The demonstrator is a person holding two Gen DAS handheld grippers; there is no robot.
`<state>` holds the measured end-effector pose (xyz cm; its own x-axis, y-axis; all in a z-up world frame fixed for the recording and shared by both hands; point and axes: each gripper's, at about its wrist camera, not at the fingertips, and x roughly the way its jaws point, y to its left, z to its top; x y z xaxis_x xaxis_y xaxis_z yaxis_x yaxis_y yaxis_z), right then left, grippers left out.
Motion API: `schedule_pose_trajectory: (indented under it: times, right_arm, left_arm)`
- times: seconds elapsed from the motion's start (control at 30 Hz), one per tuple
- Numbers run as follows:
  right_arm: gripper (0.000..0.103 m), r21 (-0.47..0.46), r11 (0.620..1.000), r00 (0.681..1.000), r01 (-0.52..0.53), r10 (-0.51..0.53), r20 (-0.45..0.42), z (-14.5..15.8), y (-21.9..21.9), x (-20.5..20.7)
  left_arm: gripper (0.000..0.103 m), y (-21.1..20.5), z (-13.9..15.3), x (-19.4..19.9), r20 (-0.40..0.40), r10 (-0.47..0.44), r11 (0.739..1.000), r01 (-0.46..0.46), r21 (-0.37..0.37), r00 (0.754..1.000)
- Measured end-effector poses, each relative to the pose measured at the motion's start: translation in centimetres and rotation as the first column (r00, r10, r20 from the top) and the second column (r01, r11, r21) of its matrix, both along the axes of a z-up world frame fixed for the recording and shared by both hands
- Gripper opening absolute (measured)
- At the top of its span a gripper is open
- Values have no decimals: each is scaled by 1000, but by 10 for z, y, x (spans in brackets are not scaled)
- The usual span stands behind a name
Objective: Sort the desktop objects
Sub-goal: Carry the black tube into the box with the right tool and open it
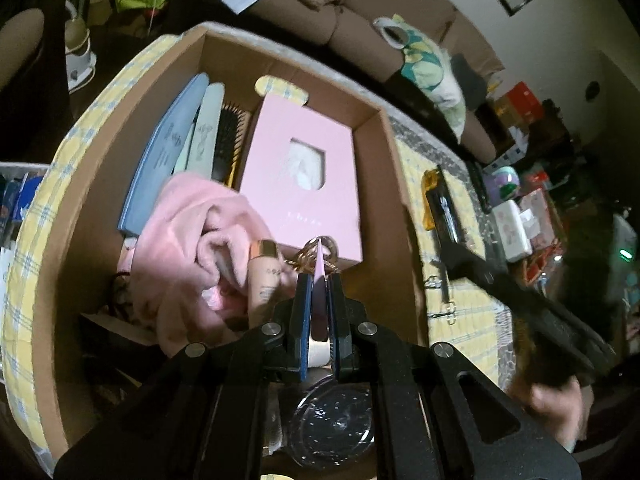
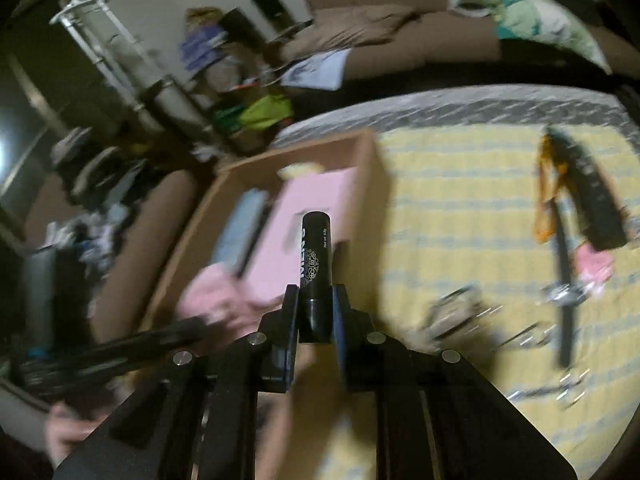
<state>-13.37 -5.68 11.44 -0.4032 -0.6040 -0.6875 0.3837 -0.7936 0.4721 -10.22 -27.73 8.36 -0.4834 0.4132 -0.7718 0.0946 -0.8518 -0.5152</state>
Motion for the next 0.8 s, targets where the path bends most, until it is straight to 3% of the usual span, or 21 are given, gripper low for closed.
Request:
schedule_pose_trajectory:
  times: [0.17, 0.43, 0.7, 0.8]
  right_arm:
    - [15, 65, 997, 999, -42, 41, 13, -11, -29, 19]
    - [15, 19, 999, 998, -51, 50, 34, -11, -47, 21]
    - [15, -70, 998, 993, -5, 14, 119, -9, -96, -38]
    - [15, -62, 998, 989, 4, 5, 146, -15, -121, -62]
  left_arm:
    - [7, 4, -10, 0, 29, -14, 1000, 15, -15, 999]
    - [7, -36, 5, 10, -6, 46, 997, -45, 70, 999]
    - [7, -34, -5, 15, 30, 25, 998, -27, 53, 999]
    - [7, -30, -6, 15, 30, 18, 999, -19, 51, 999]
